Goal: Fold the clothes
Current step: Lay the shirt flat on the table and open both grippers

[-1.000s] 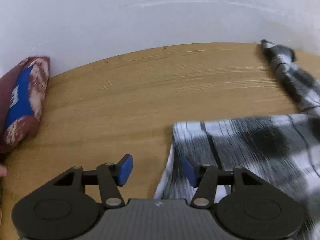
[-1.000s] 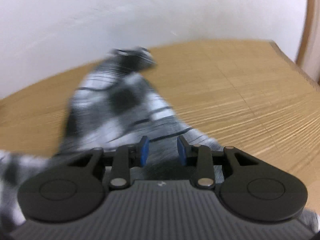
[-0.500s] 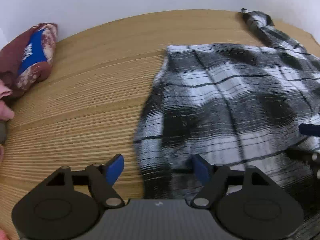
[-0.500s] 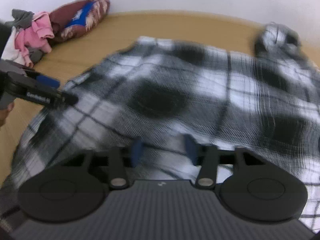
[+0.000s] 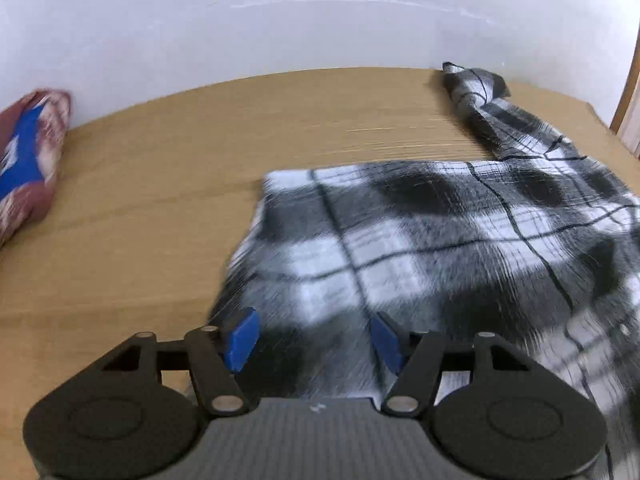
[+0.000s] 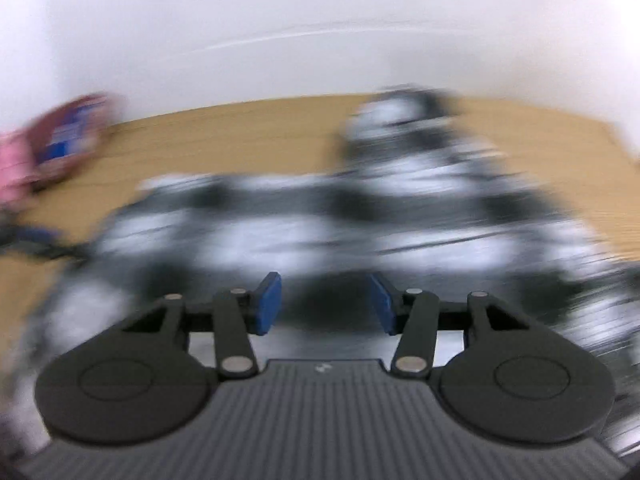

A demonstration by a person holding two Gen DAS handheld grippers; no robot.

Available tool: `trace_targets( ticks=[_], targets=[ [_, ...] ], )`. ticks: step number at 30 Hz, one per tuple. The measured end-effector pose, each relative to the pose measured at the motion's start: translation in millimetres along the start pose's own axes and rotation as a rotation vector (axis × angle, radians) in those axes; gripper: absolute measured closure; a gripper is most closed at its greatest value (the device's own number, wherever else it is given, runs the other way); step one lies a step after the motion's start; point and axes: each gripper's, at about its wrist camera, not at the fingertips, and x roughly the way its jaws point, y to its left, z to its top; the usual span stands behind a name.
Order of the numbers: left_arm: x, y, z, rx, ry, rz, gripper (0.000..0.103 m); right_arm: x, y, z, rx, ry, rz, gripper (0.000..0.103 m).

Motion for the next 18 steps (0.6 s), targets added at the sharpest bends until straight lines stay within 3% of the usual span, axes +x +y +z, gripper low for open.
trace_targets(
  ticks=[2,4,5,8,11,13,16,18],
  targets=[
    [20,-15,8,0.016,0.02,0.048,0.039,21,-52,17,0.066,0.015,-0.097,0.05],
    [37,-24,10,0.022,0.051,0.12,0.039,46,-97,26,0.127,0.057,-0.114,0.051],
    [42,-26,8,0.017,0.051,0.172,0.031,60,-113,28,0.132,0.092,-0.126,0.052],
    [45,-21,6,-0.008,0.044,0.266,0.024,89,-136,9,-0.008,0.21,-0.24,0.05],
    [47,-8,8,-0.037,0.055,0.317,0.017,82,-154,-8,-0.108,0.173,-0.296,0.05],
    [47,3,13,-0.115,0.091,0.285,0.018,77,-164,-15,-0.16,0.173,-0.348,0.049],
    [41,6,26,-0.194,0.088,0.209,0.044,74,-156,-1,-0.2,0.182,-0.35,0.049],
    [36,-2,37,-0.22,0.04,0.136,0.035,66,-136,14,-0.209,0.094,-0.229,0.048]
  ],
)
